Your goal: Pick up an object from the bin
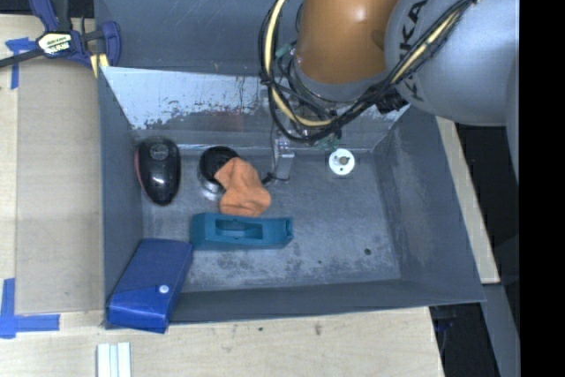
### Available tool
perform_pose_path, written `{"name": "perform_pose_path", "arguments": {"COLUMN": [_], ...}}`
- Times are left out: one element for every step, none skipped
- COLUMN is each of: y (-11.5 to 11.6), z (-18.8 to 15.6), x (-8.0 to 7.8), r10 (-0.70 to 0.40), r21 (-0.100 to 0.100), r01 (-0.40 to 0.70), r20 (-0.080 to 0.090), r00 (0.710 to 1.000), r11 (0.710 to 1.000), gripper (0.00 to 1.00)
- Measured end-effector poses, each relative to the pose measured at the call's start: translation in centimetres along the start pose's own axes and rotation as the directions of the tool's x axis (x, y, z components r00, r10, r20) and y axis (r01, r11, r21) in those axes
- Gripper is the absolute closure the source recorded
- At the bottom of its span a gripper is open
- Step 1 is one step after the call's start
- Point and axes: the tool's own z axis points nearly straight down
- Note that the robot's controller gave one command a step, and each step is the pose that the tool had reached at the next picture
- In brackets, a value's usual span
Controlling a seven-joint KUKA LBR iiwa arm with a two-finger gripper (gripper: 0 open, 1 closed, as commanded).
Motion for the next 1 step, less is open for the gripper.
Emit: {"name": "perform_pose_path", "arguments": {"y": [1.11], "z": [2.03], "x": [-0.9], "r10": [-0.093], "r21": [0.002], "r01": [0.093], "r20": [0.006], "r00": [0.996], "r11": [0.996], "gripper": [0.0]}}
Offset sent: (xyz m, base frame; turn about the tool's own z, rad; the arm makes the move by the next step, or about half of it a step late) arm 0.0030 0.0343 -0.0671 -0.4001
